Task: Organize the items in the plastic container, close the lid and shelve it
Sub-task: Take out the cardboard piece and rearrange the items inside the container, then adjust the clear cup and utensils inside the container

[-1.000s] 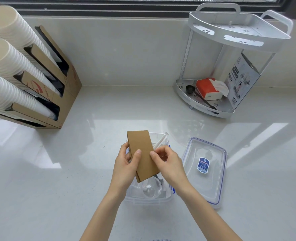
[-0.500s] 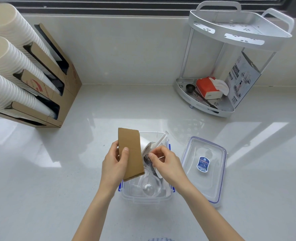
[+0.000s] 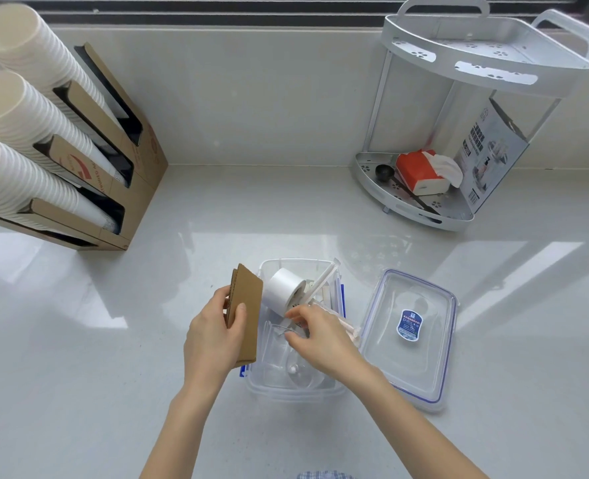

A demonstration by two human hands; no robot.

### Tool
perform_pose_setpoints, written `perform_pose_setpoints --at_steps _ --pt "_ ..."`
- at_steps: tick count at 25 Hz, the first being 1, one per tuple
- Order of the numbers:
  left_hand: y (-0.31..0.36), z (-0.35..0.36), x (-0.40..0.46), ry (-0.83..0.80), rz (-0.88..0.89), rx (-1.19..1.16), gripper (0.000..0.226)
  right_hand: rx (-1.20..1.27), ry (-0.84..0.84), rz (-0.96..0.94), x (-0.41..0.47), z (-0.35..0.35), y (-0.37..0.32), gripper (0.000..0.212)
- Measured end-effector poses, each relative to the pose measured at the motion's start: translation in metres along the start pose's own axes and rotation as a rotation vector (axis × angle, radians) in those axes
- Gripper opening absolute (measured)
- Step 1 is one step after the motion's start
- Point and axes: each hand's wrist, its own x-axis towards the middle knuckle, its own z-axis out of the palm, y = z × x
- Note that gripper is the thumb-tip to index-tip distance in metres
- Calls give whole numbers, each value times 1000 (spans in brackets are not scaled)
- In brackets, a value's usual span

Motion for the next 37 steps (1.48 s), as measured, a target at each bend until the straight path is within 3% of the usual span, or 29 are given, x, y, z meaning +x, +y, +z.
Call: perform_pose_setpoints --at_steps 4,8,20,26,31,37 --pt "-3 9 -4 -40 21 54 32 -93 -110 11 4 10 -1 44" --pt "-5 17 -6 -53 47 123 33 -54 -135 49 6 12 -1 39" --pt "4 26 -14 -144 70 379 41 21 -8 64 3 4 4 32" --pt "-17 38 -19 -144 135 403 62 56 -2 67 0 -1 5 31" --pt "-32 47 -17 -129 234 452 55 56 7 51 -1 -3 5 31" --pt "-29 44 -17 -174 120 427 55 63 54 26 -3 -5 5 30"
